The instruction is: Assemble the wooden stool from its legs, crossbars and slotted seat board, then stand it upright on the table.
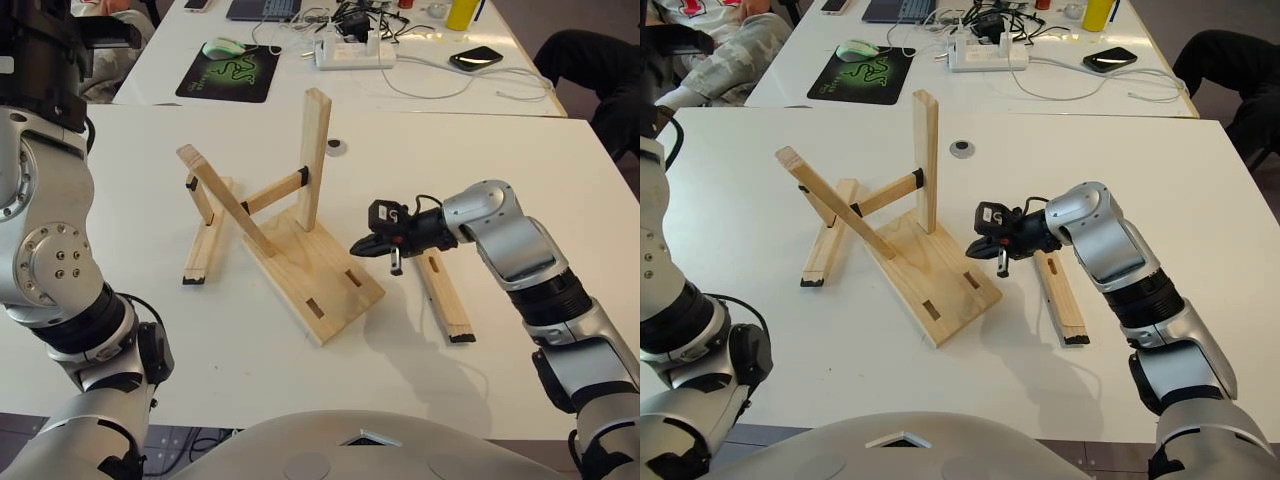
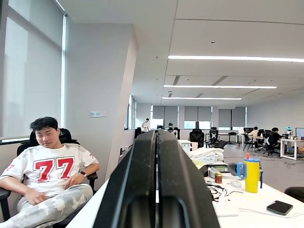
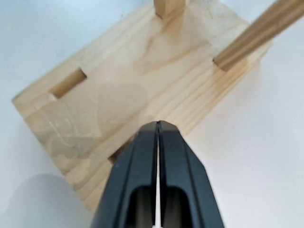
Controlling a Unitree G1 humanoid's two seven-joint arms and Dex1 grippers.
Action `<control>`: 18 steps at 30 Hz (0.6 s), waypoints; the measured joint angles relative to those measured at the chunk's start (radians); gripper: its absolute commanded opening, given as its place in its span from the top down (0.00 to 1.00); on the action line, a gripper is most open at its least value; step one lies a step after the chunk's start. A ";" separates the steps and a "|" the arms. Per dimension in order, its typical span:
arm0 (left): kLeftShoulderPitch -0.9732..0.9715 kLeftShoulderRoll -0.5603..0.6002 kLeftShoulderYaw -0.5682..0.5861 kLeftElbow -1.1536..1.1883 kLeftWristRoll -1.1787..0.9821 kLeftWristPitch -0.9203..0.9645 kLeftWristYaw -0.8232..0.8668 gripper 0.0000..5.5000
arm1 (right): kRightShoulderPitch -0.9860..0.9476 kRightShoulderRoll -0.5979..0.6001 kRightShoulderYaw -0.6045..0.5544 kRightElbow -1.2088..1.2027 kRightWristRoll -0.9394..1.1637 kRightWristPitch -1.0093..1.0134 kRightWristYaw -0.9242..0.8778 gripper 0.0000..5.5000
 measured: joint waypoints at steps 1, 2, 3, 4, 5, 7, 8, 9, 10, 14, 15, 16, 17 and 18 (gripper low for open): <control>0.022 0.007 0.009 0.002 0.004 0.000 -0.006 0.99 | -0.002 0.026 -0.022 0.024 -0.013 0.004 -0.075 1.00; 0.044 0.015 0.020 0.005 0.004 0.001 -0.014 0.99 | -0.003 0.052 -0.047 0.052 -0.028 0.001 -0.147 1.00; 0.076 0.021 0.044 0.007 -0.004 0.008 -0.024 0.99 | -0.006 0.085 -0.084 0.089 -0.049 -0.012 -0.244 1.00; 0.097 0.024 0.059 0.008 -0.008 0.016 -0.030 0.99 | -0.010 0.101 -0.103 0.109 -0.054 -0.022 -0.295 1.00; 0.142 0.028 0.090 0.008 -0.024 0.034 -0.044 0.99 | -0.016 0.129 -0.146 0.142 -0.068 -0.049 -0.389 1.00; 0.240 0.029 0.142 0.007 -0.069 0.078 -0.071 0.99 | -0.026 0.171 -0.243 0.196 -0.083 -0.101 -0.559 1.00; 0.284 0.024 0.172 0.003 -0.102 0.110 -0.079 0.99 | -0.035 0.192 -0.291 0.220 -0.085 -0.122 -0.636 1.00; 0.312 0.017 0.192 -0.002 -0.127 0.135 -0.080 0.99 | -0.042 0.201 -0.322 0.235 -0.085 -0.135 -0.682 1.00; 0.352 0.017 0.212 -0.015 -0.168 0.174 -0.087 0.98 | -0.048 0.217 -0.361 0.246 -0.086 -0.158 -0.742 1.00; 0.488 0.035 0.216 -0.051 -0.270 0.311 -0.137 0.88 | -0.048 0.246 -0.417 0.253 -0.081 -0.182 -0.846 1.00; 0.529 0.044 0.205 -0.053 -0.281 0.344 -0.150 0.85 | -0.043 0.253 -0.432 0.249 -0.080 -0.183 -0.864 1.00; 0.579 0.059 0.181 -0.055 -0.290 0.376 -0.168 0.82 | -0.032 0.260 -0.441 0.240 -0.079 -0.183 -0.880 1.00; 0.613 0.064 0.160 -0.055 -0.291 0.394 -0.178 0.79 | -0.023 0.264 -0.443 0.232 -0.076 -0.182 -0.890 1.00; 0.643 0.068 0.135 -0.054 -0.288 0.408 -0.187 0.76 | -0.018 0.270 -0.446 0.226 -0.072 -0.181 -0.899 1.00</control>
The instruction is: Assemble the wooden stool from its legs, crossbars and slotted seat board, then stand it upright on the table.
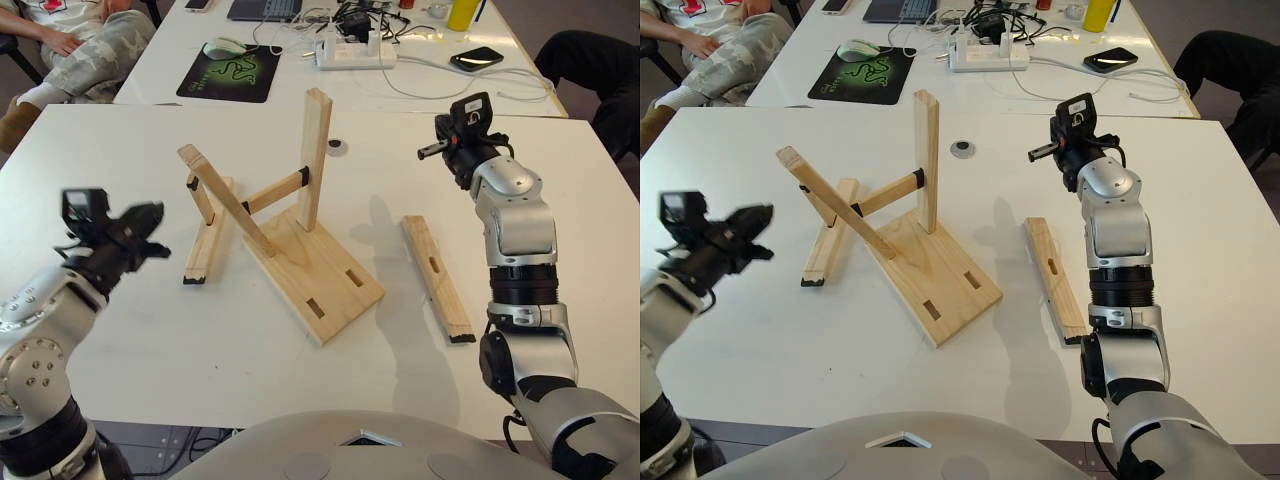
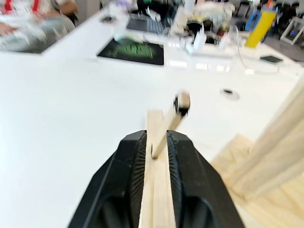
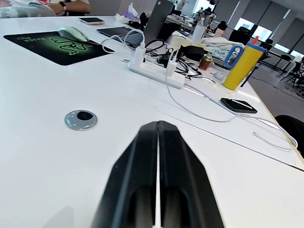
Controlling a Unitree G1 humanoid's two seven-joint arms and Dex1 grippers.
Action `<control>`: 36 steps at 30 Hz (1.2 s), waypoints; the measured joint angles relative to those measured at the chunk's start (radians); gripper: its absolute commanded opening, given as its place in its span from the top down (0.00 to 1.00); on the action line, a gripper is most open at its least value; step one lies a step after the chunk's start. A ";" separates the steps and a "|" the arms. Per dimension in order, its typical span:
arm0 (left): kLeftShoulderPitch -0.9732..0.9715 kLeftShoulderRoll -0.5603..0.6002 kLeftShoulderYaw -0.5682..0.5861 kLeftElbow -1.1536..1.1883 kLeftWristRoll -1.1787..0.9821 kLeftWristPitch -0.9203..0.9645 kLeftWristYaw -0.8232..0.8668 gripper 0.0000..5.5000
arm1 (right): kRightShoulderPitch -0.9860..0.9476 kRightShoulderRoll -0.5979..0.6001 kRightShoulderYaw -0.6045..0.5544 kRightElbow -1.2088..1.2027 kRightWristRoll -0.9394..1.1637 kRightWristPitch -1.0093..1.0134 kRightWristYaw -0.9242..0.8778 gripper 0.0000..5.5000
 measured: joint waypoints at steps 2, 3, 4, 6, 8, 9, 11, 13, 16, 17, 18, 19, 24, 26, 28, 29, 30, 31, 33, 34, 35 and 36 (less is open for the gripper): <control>0.032 0.022 -0.052 0.008 0.034 -0.003 -0.010 0.71 | 0.003 0.010 0.000 -0.008 0.004 0.001 -0.009 1.00; 0.046 0.038 -0.081 0.021 0.059 -0.006 -0.012 0.69 | 0.005 0.013 -0.001 -0.014 0.005 0.002 -0.014 1.00; 0.054 0.049 -0.107 0.035 0.082 -0.010 -0.014 0.66 | 0.006 0.015 -0.001 -0.021 0.005 0.003 -0.019 1.00; 0.057 0.056 -0.152 0.052 0.117 -0.023 -0.018 0.61 | 0.007 0.024 -0.001 -0.036 0.006 0.007 -0.027 1.00; 0.053 0.071 -0.215 0.061 0.158 -0.045 -0.024 0.56 | 0.011 0.031 0.000 -0.043 0.011 0.011 -0.032 1.00; 0.046 0.075 -0.239 0.070 0.176 -0.052 -0.027 0.53 | 0.015 0.031 0.000 -0.045 0.012 0.012 -0.034 1.00; 0.029 0.076 -0.287 0.096 0.207 -0.071 -0.032 0.46 | 0.024 0.034 0.001 -0.051 0.013 0.017 -0.036 1.00; 0.020 0.075 -0.317 0.129 0.237 -0.099 -0.039 0.41 | 0.028 0.037 0.007 -0.056 0.012 0.017 -0.039 1.00; 0.019 0.075 -0.335 0.198 0.287 -0.149 -0.048 0.32 | 0.033 0.042 0.015 -0.076 0.012 0.017 -0.040 1.00; 0.019 0.075 -0.337 0.214 0.299 -0.163 -0.049 0.30 | 0.035 0.043 0.018 -0.080 0.012 0.017 -0.040 1.00; 0.019 0.074 -0.344 0.233 0.315 -0.179 -0.049 0.28 | 0.038 0.046 0.019 -0.083 0.012 0.018 -0.040 1.00; 0.019 0.073 -0.351 0.250 0.330 -0.190 -0.049 0.27 | 0.042 0.048 0.019 -0.083 0.012 0.018 -0.040 1.00; 0.017 0.042 -0.381 0.307 0.374 -0.247 -0.053 0.27 | 0.048 0.049 0.030 -0.084 0.011 0.018 -0.040 1.00; 0.016 0.026 -0.398 0.320 0.385 -0.252 -0.056 0.27 | 0.049 0.049 0.037 -0.084 0.009 0.018 -0.040 1.00; 0.013 0.016 -0.408 0.339 0.399 -0.265 -0.059 0.27 | 0.049 0.048 0.039 -0.084 0.006 0.017 -0.040 1.00; 0.010 0.013 -0.412 0.352 0.406 -0.274 -0.062 0.27 | 0.049 0.048 0.040 -0.084 0.004 0.017 -0.041 1.00; 0.006 0.009 -0.415 0.362 0.413 -0.280 -0.066 0.27 | 0.049 0.048 0.040 -0.084 0.004 0.017 -0.041 1.00; 0.003 0.007 -0.418 0.371 0.421 -0.287 -0.067 0.27 | 0.049 0.048 0.040 -0.084 0.003 0.017 -0.042 1.00; 0.000 0.006 -0.422 0.385 0.435 -0.301 -0.069 0.27 | 0.049 0.049 0.041 -0.084 0.003 0.017 -0.042 1.00; -0.001 0.006 -0.421 0.394 0.442 -0.311 -0.071 0.29 | 0.049 0.049 0.041 -0.084 0.003 0.016 -0.042 1.00; -0.001 0.006 -0.421 0.400 0.445 -0.321 -0.075 0.31 | 0.049 0.049 0.041 -0.084 0.003 0.016 -0.042 1.00; -0.001 0.006 -0.422 0.402 0.450 -0.328 -0.078 0.33 | 0.049 0.049 0.041 -0.084 0.003 0.016 -0.042 1.00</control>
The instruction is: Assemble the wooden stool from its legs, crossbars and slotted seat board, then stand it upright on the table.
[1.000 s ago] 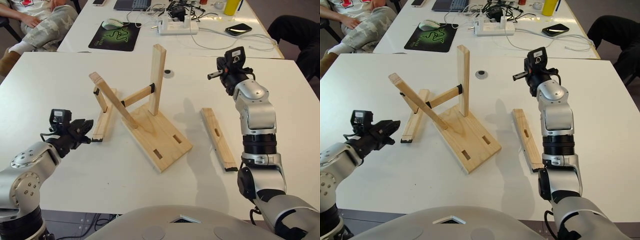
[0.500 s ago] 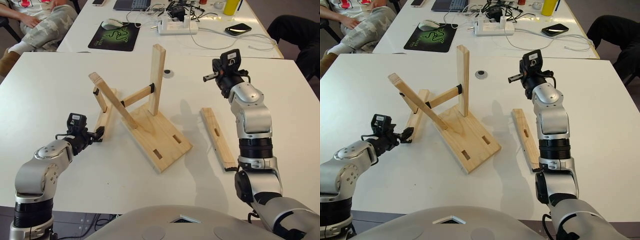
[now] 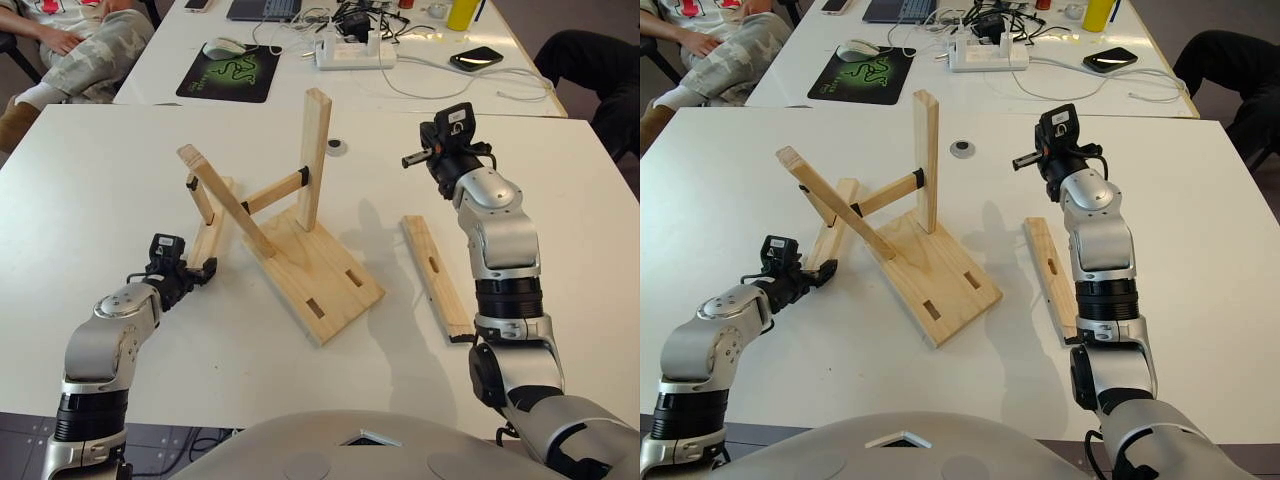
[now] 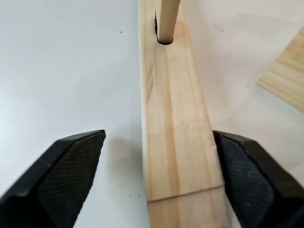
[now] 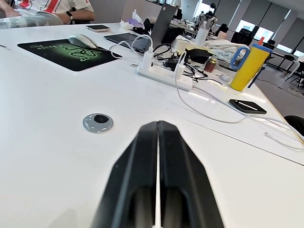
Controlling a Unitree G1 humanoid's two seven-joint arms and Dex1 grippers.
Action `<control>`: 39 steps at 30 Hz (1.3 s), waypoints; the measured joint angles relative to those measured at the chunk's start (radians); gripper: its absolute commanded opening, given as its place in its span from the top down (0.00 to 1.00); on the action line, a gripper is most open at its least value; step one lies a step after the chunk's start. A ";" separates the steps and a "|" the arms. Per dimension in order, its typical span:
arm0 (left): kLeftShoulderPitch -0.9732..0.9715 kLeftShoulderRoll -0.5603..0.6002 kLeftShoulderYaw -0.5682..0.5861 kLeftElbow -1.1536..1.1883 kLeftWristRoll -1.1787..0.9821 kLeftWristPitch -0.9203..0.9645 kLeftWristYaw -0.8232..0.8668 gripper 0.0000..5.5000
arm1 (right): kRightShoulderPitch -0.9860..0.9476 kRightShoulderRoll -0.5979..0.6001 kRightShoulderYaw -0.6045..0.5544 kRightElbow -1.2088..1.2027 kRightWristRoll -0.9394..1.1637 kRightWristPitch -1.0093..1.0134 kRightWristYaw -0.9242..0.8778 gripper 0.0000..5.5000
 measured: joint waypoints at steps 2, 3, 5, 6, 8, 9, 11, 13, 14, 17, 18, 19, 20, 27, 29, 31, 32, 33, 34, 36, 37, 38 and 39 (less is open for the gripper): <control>-0.002 -0.002 -0.002 0.002 0.008 -0.010 -0.009 0.38 | 0.000 0.000 0.000 0.000 0.000 0.000 -0.001 1.00; -0.003 -0.006 -0.005 0.003 0.010 -0.015 -0.012 0.40 | 0.000 0.000 0.000 0.000 0.000 0.000 -0.002 1.00; -0.004 -0.017 -0.012 0.003 0.009 -0.019 -0.020 0.46 | 0.001 0.000 0.000 0.000 0.000 0.000 -0.003 1.00; -0.004 -0.019 -0.013 0.003 0.009 -0.019 -0.023 0.48 | 0.001 0.000 -0.001 0.000 0.000 0.000 -0.004 1.00; -0.004 -0.024 -0.014 0.003 0.010 -0.020 -0.028 0.54 | 0.001 0.000 -0.001 0.000 0.000 0.000 -0.005 1.00; -0.004 -0.028 -0.014 0.003 0.009 -0.021 -0.029 0.57 | 0.001 0.000 -0.001 0.000 0.000 0.000 -0.005 1.00; -0.004 -0.037 -0.008 0.004 0.009 -0.023 -0.029 0.62 | 0.001 0.000 -0.001 0.000 0.000 -0.001 -0.005 1.00; -0.004 -0.043 0.003 0.008 0.009 -0.025 -0.029 0.62 | 0.001 0.000 -0.001 0.001 0.001 -0.002 -0.005 1.00; -0.004 -0.046 0.012 0.010 0.010 -0.028 -0.027 0.62 | 0.001 0.001 -0.001 0.001 0.001 -0.003 -0.005 1.00; -0.015 -0.058 0.046 0.012 0.010 -0.065 -0.020 0.62 | 0.000 0.001 -0.002 0.002 0.001 -0.007 -0.006 1.00; -0.026 -0.063 0.055 0.011 0.010 -0.078 -0.016 0.62 | 0.000 0.001 -0.003 0.003 0.001 -0.007 -0.007 1.00; -0.040 -0.069 0.066 0.007 0.010 -0.093 -0.010 0.62 | -0.001 0.001 -0.003 0.006 0.001 -0.008 -0.007 1.00; -0.055 -0.075 0.078 -0.004 0.010 -0.111 -0.005 0.62 | -0.002 0.002 -0.003 0.009 0.002 -0.009 -0.008 1.00; -0.204 -0.082 0.177 -0.113 0.031 -0.228 0.075 0.62 | -0.115 0.042 -0.130 0.037 0.140 -0.035 -0.029 1.00; -0.293 -0.073 0.214 -0.158 0.031 -0.258 0.104 0.62 | -0.201 0.060 -0.207 0.049 0.219 -0.037 -0.045 1.00; -0.390 -0.057 0.232 -0.217 0.018 -0.268 0.115 0.62 | -0.290 0.068 -0.281 0.054 0.324 -0.022 -0.050 1.00; -0.431 -0.049 0.230 -0.249 0.006 -0.266 0.114 0.62 | -0.331 0.069 -0.308 0.054 0.379 0.000 -0.046 1.00; -0.459 -0.045 0.224 -0.274 -0.005 -0.265 0.111 0.62 | -0.360 0.069 -0.321 0.052 0.411 0.016 -0.043 1.00; -0.505 -0.042 0.204 -0.319 -0.026 -0.253 0.108 0.62 | -0.410 0.069 -0.342 0.048 0.490 0.064 -0.029 0.96; -0.550 -0.039 0.152 -0.371 -0.049 -0.215 0.093 0.62 | -0.469 0.075 -0.362 0.039 0.618 0.176 -0.017 0.92; -0.562 -0.039 0.128 -0.390 -0.058 -0.198 0.090 0.62 | -0.495 0.082 -0.377 0.036 0.691 0.239 -0.018 0.89; -0.570 -0.039 0.106 -0.404 -0.064 -0.186 0.086 0.62 | -0.524 0.094 -0.394 0.034 0.764 0.298 -0.025 0.86; -0.578 -0.039 0.087 -0.415 -0.072 -0.175 0.080 0.62 | -0.560 0.107 -0.416 0.038 0.850 0.359 -0.037 0.84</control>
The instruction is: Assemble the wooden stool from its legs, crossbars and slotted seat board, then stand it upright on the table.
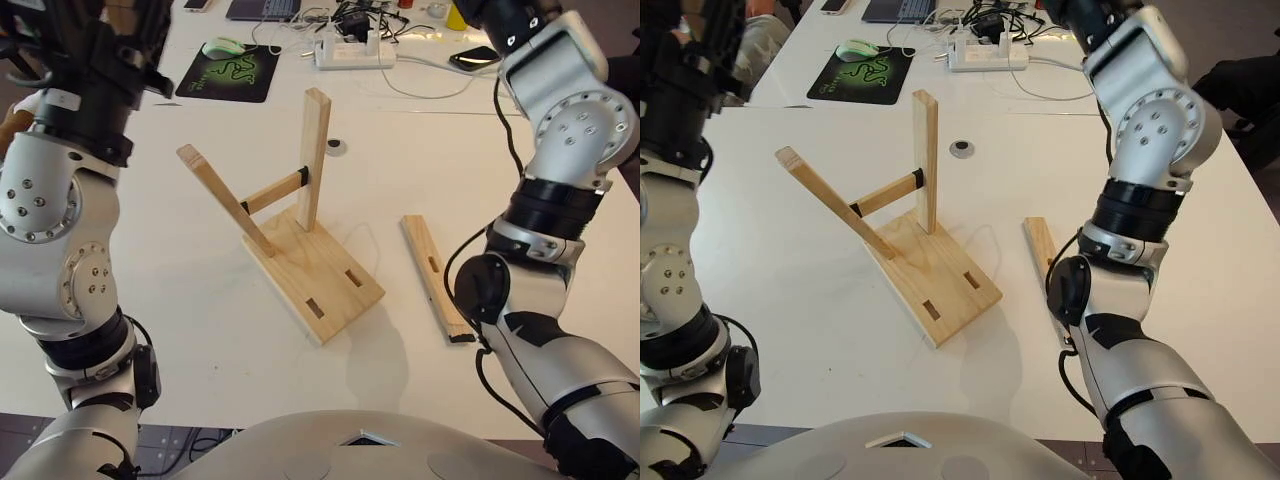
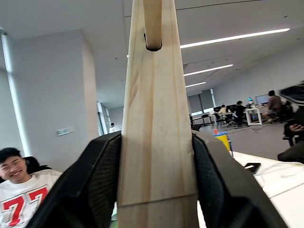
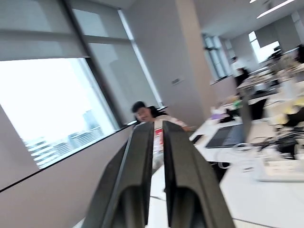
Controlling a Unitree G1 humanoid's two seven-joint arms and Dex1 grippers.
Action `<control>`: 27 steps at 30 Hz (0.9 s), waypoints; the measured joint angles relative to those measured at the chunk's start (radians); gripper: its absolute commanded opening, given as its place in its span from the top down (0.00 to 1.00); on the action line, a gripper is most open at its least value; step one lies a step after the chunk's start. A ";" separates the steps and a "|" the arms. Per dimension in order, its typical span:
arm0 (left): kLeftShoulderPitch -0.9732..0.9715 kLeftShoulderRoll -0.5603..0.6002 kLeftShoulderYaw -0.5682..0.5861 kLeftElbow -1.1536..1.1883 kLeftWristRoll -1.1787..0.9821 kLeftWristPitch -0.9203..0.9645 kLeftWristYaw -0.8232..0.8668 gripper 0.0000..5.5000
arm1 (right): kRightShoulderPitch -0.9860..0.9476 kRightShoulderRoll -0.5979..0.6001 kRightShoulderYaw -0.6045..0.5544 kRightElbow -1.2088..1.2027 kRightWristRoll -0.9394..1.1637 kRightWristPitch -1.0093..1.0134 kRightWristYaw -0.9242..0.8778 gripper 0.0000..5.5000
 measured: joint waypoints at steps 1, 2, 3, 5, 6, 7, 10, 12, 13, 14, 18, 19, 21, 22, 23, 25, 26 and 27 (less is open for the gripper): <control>-0.005 0.000 -0.009 -0.008 -0.009 0.010 -0.003 0.62 | -0.037 0.009 -0.026 0.009 0.094 0.058 -0.018 0.81; -0.007 0.000 -0.015 -0.011 -0.016 0.015 -0.006 0.62 | -0.066 0.011 -0.048 0.019 0.167 0.103 -0.032 0.78; -0.010 -0.001 -0.021 -0.012 -0.023 0.021 -0.010 0.62 | -0.097 0.009 -0.070 0.038 0.245 0.148 -0.044 0.76; -0.012 -0.006 -0.031 -0.014 -0.045 0.034 -0.015 0.62 | -0.155 -0.002 -0.100 0.077 0.381 0.229 -0.073 0.69; -0.012 -0.011 -0.037 -0.018 -0.054 0.036 -0.017 0.62 | -0.182 -0.011 -0.104 0.097 0.420 0.251 -0.096 0.66; -0.012 -0.018 -0.043 -0.026 -0.056 0.035 -0.017 0.62 | -0.200 -0.015 -0.108 0.115 0.446 0.261 -0.118 0.63; -0.007 -0.021 -0.059 -0.042 -0.057 0.035 -0.018 0.62 | -0.207 -0.019 -0.111 0.164 0.511 0.281 -0.200 0.55; -0.005 -0.022 -0.073 -0.051 -0.056 0.034 -0.024 0.62 | -0.209 -0.021 -0.109 0.193 0.539 0.294 -0.262 0.50; -0.005 -0.018 -0.080 -0.053 -0.051 0.031 -0.028 0.62 | -0.212 -0.025 -0.107 0.207 0.553 0.301 -0.302 0.46; -0.005 -0.010 -0.089 -0.055 -0.041 0.029 -0.032 0.62 | -0.212 -0.030 -0.107 0.214 0.566 0.305 -0.336 0.44; -0.005 0.005 -0.107 -0.059 -0.014 0.027 -0.038 0.62 | -0.213 -0.040 -0.100 0.214 0.674 0.307 -0.408 0.43; -0.005 0.005 -0.108 -0.060 -0.013 0.027 -0.039 0.62 | -0.213 -0.040 -0.096 0.209 0.692 0.307 -0.416 0.43; -0.005 0.005 -0.108 -0.060 -0.009 0.026 -0.039 0.62 | -0.211 -0.040 -0.085 0.190 0.748 0.305 -0.438 0.43; -0.005 0.003 -0.108 -0.061 -0.009 0.026 -0.040 0.62 | -0.210 -0.041 -0.077 0.180 0.765 0.302 -0.445 0.43; -0.005 0.002 -0.109 -0.061 -0.010 0.026 -0.040 0.62 | -0.208 -0.041 -0.070 0.168 0.784 0.298 -0.451 0.43; -0.005 -0.002 -0.113 -0.063 -0.010 0.026 -0.044 0.62 | -0.203 -0.040 -0.050 0.150 0.822 0.287 -0.465 0.43; -0.005 -0.005 -0.120 -0.066 -0.011 0.026 -0.046 0.62 | -0.199 -0.040 -0.040 0.145 0.837 0.278 -0.470 0.43; -0.005 -0.007 -0.127 -0.069 -0.014 0.026 -0.049 0.62 | -0.195 -0.040 -0.029 0.143 0.850 0.266 -0.473 0.43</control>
